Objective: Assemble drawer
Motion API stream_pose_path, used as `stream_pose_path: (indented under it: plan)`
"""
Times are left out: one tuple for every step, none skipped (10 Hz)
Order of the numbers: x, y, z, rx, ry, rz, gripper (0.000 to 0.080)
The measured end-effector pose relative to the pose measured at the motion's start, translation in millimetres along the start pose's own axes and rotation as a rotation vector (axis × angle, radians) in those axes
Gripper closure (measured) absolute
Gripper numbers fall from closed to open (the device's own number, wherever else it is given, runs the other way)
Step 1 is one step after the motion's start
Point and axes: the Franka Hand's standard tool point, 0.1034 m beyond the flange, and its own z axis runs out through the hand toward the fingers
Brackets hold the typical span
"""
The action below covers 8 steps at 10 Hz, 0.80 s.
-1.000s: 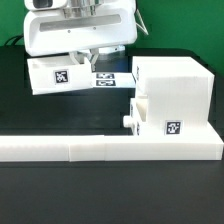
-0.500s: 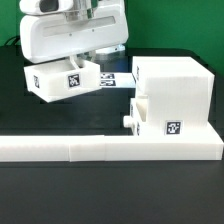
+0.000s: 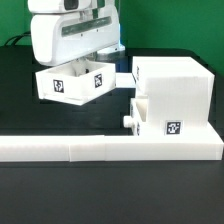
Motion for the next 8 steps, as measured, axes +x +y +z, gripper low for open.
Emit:
stream_pose_path:
  plan:
    - [-0.7,0.1,0.2,0.000,-0.001,-0.052,0.0757]
    - [-1.4,0.4,0.4,-0.001,-0.005,-0.103,0.0757]
    - [-3.1,1.0,0.7,-0.003,-0.013,-0.197,0.0757]
    - [-4.4,3.6,1.5,-0.007,-0.026,-0.345,0.0757]
    - [0.6,10.5,1.7,-0.016,-0.043,-0.482,0.0757]
    - [7.4,17.9,2.8,-0.016,-0.065,-0.606,0.0757]
    - [9.8,20.4,4.6,-0.019,-0.077,-0.670,0.0757]
    - [6.7,19.8,5.2,-0.016,-0.078,-0.664,0.0757]
